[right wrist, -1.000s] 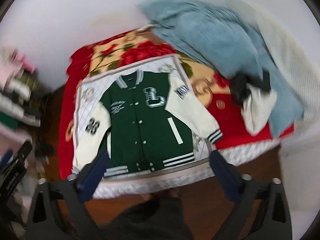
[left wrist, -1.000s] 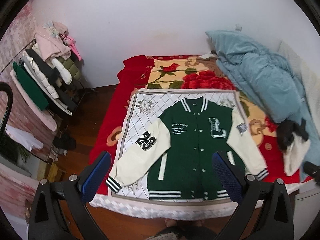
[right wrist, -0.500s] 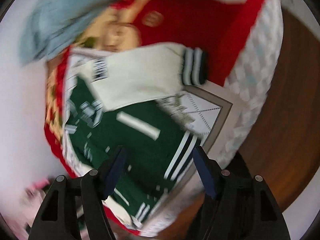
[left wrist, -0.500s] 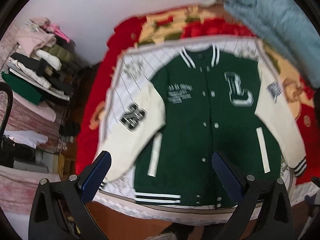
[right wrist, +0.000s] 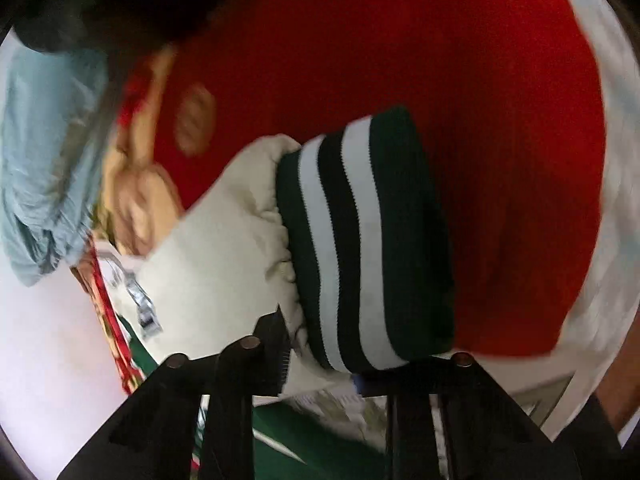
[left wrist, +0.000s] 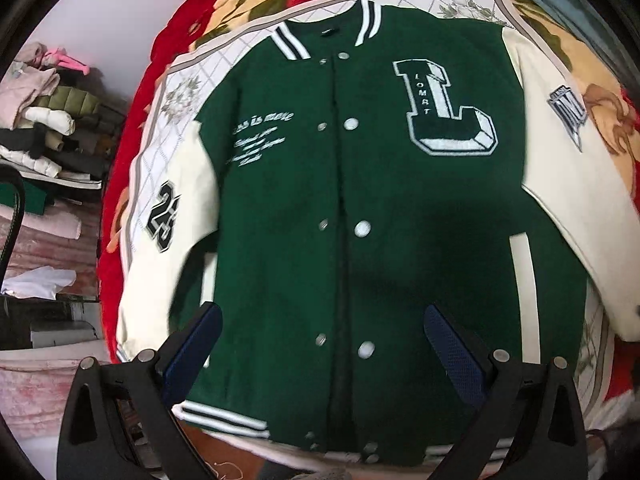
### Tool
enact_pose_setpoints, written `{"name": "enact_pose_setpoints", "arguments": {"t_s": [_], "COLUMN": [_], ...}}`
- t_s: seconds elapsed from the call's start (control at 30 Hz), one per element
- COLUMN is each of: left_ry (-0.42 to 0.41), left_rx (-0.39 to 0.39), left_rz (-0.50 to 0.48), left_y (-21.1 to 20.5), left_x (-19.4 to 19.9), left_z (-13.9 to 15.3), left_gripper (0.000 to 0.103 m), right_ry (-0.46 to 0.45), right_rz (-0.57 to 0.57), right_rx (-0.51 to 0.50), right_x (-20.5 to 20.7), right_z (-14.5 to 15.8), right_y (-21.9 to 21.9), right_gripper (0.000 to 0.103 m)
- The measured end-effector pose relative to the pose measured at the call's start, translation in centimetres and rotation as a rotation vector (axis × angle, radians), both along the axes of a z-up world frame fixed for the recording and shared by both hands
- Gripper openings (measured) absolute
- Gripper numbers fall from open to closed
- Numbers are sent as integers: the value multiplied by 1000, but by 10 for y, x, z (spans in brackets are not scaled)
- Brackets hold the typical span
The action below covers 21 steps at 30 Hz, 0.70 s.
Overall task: Fold large clothes
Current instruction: 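Grasp the striped cuff of one cream sleeve with the right gripper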
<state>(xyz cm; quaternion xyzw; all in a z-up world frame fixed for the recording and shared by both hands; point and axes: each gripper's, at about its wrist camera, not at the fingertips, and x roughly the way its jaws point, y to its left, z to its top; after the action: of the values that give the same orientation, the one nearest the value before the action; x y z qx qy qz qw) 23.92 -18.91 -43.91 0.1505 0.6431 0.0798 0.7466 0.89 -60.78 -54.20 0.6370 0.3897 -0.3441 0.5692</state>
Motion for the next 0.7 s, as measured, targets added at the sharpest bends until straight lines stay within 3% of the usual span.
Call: {"name": "enact_pose_setpoints", "arguments": {"t_s": [0.17,0.33,0.5,0.6,0.7], "left_ry": [-22,-53,-76,-72,-69], "left_rx": [-10,-10,-41,-56,-53], "left_rz": [18,88,218,306,402], "left_y": [7,39,98,146,201], "left_x": [22,43,52,47,30], "left_z": [-22,-36,-42,-44,-48], "left_gripper": [103,103,103,103,103], "right_ry": [-7,-100,-204,-235,-231], "right_rz": [64,236,539,742,932], "right_rx": [-196,-371,-479,-467,-438], "right_x": [42,131,250,319,369], "right_z": [62,147,207,206,179], "right_y": [-30,-15,82,173,272], "right_gripper": [18,17,16,16,16]}}
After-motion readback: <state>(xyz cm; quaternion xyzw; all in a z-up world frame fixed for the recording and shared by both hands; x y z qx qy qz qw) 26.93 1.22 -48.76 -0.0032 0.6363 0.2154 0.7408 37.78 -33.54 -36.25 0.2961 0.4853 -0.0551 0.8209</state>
